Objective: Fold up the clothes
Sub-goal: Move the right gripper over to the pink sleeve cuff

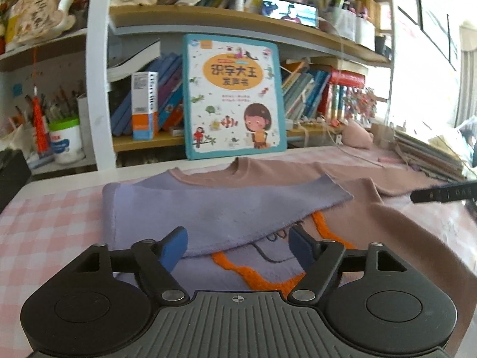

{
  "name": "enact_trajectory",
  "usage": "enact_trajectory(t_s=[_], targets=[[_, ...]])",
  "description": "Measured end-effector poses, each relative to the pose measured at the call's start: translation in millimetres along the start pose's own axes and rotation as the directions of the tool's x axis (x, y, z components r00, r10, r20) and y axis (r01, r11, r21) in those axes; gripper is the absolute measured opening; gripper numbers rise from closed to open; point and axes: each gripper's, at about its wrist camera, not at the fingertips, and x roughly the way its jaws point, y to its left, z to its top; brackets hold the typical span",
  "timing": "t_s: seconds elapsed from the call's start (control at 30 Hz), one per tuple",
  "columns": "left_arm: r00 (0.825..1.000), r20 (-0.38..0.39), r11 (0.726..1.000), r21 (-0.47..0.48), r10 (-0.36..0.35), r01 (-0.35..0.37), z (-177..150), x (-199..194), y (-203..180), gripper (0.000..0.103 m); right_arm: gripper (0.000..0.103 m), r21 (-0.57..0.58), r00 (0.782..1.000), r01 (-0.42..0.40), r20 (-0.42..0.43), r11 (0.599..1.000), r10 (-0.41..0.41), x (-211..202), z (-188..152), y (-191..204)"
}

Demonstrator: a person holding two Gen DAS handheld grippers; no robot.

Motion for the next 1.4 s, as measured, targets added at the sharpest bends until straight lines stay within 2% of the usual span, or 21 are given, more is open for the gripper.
enact_trajectory(t_s=[0.23,0.4,0.6,0.83,1.3,1.4], targets=[[0.999,-0.022,0.996,0.080,-0.027,0.028,-6.8,2.8,-12.5,0.082,0.079,0.022,0.996,0.086,0.008,0.996,-0.086,0.0,-1.2,-13.6],[0.999,-0.016,0.994,0.104,-0.028,0.029,-6.9,1.4,-16.8,0.088,0.079,0.039,0.990,0.138,0.007,0.990,-0.139,5.2,0.6,-25.6],[0.999,-0.038,0.989,0.149,-0.007,0.013,-7.9,5.2,-26.3,0.095,0.080,0.071,0.986,0.167,0.011,0.983,-0.168,12.8,1.3,-31.7],[0.996,-0.085,0.980,0.196,0.009,0.008,-9.7,12.8,-33.3,0.097,0.080,0.074,0.982,0.187,-0.004,0.980,-0.187,22.8,-2.3,-31.6],[0.991,-0.135,0.981,0.195,0.006,0.020,-9.8,19.9,-33.8,0.100,0.081,0.063,0.973,0.231,-0.025,0.971,-0.230,40.1,-3.0,-44.0],[0.990,-0.144,0.981,0.195,0.006,0.023,-9.8,21.3,-33.7,0.101,0.081,0.015,0.965,0.263,-0.013,0.965,-0.263,43.3,0.1,-43.4]])
